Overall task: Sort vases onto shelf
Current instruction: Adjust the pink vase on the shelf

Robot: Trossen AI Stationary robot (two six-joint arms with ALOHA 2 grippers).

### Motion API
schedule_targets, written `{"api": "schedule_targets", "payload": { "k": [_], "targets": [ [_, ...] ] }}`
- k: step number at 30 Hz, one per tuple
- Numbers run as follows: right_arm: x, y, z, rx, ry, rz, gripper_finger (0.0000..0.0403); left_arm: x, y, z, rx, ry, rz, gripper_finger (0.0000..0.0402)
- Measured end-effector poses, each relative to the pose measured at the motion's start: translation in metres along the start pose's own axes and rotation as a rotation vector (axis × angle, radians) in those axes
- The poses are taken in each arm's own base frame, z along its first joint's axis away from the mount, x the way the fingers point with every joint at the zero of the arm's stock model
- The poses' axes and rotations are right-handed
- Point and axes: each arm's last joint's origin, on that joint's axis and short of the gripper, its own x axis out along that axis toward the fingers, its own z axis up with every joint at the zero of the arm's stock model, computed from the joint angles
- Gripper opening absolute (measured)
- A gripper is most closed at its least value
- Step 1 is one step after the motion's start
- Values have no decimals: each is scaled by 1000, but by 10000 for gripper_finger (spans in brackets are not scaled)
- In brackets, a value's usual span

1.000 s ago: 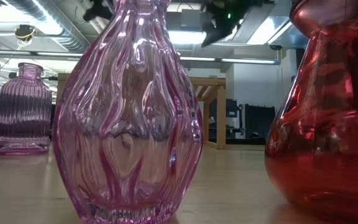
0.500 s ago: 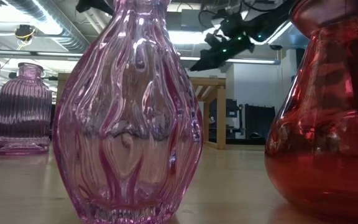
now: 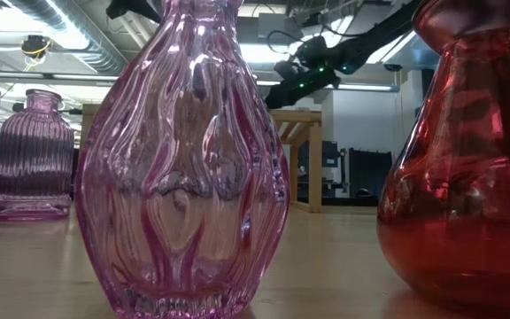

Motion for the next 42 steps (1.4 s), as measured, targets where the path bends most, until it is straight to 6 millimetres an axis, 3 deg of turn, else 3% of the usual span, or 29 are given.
{"api": "schedule_targets", "payload": {
  "k": [12, 29, 38, 42],
  "targets": [
    [28, -3, -10, -91, -95, 176, 248, 0, -1, -1, -5, 3, -2, 169],
    [27, -1, -15, -116, -160, 352, 248, 0, -1, -1, 5, 3, -1, 169],
    [27, 4, -18, -117, -129, 375, 248, 0, -1, -1, 24, 4, 4, 169],
    [24, -2, -14, -216, -42, 219, 248, 0, 0, -1, 25, -1, 14, 169]
  ]
}}
